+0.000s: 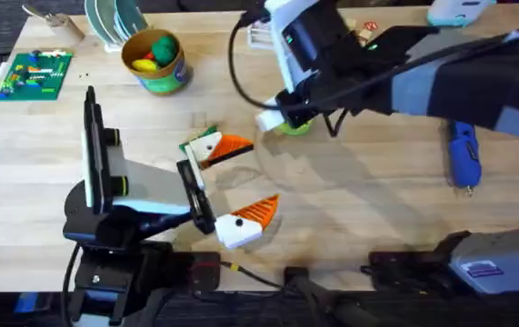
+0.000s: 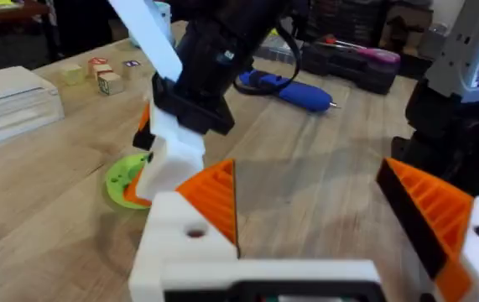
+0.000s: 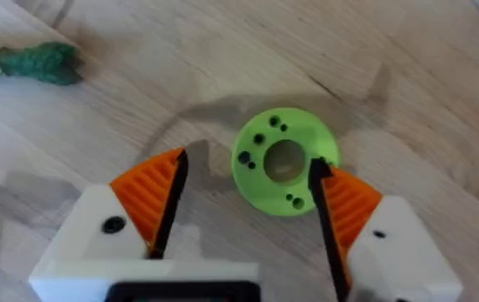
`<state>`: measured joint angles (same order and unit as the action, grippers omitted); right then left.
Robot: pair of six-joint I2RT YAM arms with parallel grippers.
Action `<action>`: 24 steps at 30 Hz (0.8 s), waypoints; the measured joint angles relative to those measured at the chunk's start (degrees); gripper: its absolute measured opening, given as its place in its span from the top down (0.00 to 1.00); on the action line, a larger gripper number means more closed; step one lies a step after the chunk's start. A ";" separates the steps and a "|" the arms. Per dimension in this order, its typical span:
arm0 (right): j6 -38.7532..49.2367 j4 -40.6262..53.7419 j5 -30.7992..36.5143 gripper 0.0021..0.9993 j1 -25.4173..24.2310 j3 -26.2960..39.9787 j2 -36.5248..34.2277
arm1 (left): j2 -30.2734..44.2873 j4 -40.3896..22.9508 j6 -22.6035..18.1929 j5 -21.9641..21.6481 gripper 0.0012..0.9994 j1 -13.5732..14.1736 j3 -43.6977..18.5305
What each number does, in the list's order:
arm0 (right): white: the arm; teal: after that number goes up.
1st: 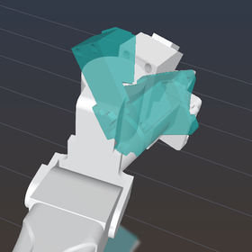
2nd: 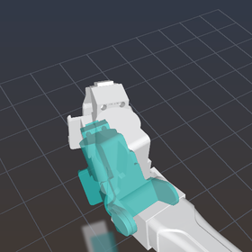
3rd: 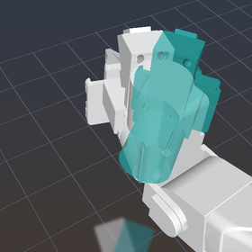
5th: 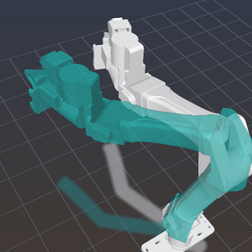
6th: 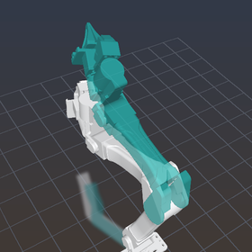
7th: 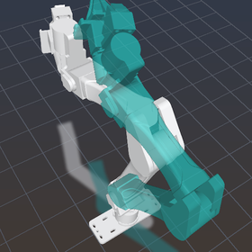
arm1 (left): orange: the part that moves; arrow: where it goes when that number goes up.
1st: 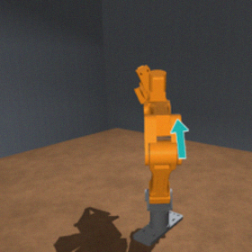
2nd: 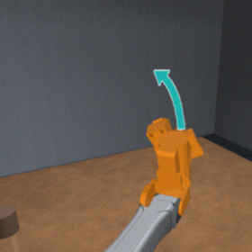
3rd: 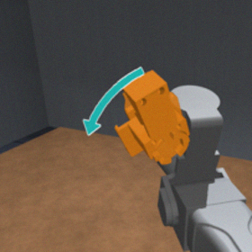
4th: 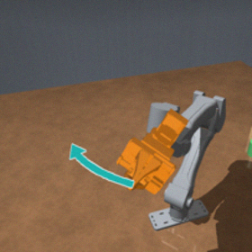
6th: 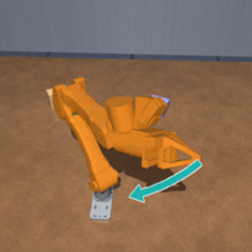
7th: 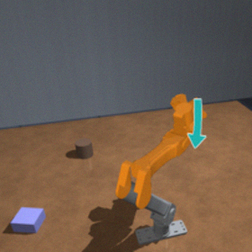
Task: Pick up the gripper from the table and insert it into the empty holder that is missing its gripper. Then pick up a screw, insert it into the mounting hole, and use the screwdriver to tighten it. Finally, clean up the table by picking up the vegetable and placing it into the bucket.
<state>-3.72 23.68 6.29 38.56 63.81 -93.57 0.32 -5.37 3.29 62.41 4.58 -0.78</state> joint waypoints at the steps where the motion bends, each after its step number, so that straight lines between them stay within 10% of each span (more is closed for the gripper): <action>1: 0.75 -0.20 0.38 0.09 0.84 0.00 -0.45 | 0.00 0.00 0.00 -0.01 0.01 0.00 0.00; 10: 3.78 -0.33 4.01 0.10 4.40 0.00 -4.95 | 0.00 0.00 0.00 0.00 0.01 0.00 0.00; 24: 4.01 -1.49 4.93 0.46 4.40 0.02 -5.48 | -0.02 0.00 0.00 0.00 0.01 0.00 0.00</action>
<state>0.30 22.19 11.22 42.96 63.83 -99.05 0.30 -5.37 3.29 62.41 4.58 -0.78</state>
